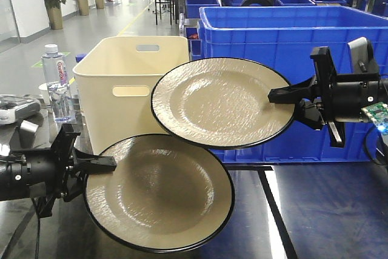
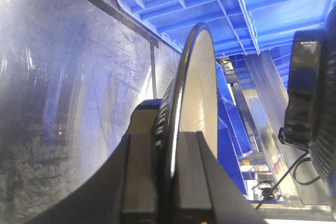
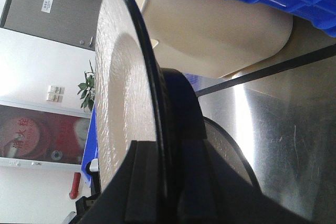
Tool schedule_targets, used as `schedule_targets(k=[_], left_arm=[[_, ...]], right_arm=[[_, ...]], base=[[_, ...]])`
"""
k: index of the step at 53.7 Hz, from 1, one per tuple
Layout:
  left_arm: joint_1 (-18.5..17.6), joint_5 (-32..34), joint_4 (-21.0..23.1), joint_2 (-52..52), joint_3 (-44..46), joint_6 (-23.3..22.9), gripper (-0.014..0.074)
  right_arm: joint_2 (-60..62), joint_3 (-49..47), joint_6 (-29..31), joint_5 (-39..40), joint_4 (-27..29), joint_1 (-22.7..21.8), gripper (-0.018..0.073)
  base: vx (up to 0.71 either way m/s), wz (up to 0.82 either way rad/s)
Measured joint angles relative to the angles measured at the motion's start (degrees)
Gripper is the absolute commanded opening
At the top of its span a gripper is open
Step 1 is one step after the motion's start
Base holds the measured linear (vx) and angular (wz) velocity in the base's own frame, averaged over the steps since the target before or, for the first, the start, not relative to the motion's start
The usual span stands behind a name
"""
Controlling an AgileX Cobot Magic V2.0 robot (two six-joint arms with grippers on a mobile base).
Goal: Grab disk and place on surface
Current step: 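Lower the left-held plate onto the counter and open the left gripper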
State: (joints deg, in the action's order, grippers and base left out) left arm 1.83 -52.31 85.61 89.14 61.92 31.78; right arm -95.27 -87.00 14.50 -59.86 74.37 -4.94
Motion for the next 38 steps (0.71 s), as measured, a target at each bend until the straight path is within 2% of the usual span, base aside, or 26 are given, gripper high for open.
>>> schedule_targets(k=[24,32,38], left_arm=[[0.0,0.46,0.0,0.0,0.0,0.0,-0.0004],[-0.09,4.03,-0.77,0.0,0.0,0.0,-0.0004],[-0.43,6.83,-3.36,0.0,0.0,0.0,-0.0004]], right_arm=[[0.0,0.0,0.0,0.0,0.0,0.0,-0.0008],[0.0,0.0,0.0,0.18,0.05,0.0,-0.0008],[0.0,0.0,0.0,1.61,0.0,0.0,-0.0008]], base=[[0.0,0.0],[0.0,0.0],[0.0,0.0]])
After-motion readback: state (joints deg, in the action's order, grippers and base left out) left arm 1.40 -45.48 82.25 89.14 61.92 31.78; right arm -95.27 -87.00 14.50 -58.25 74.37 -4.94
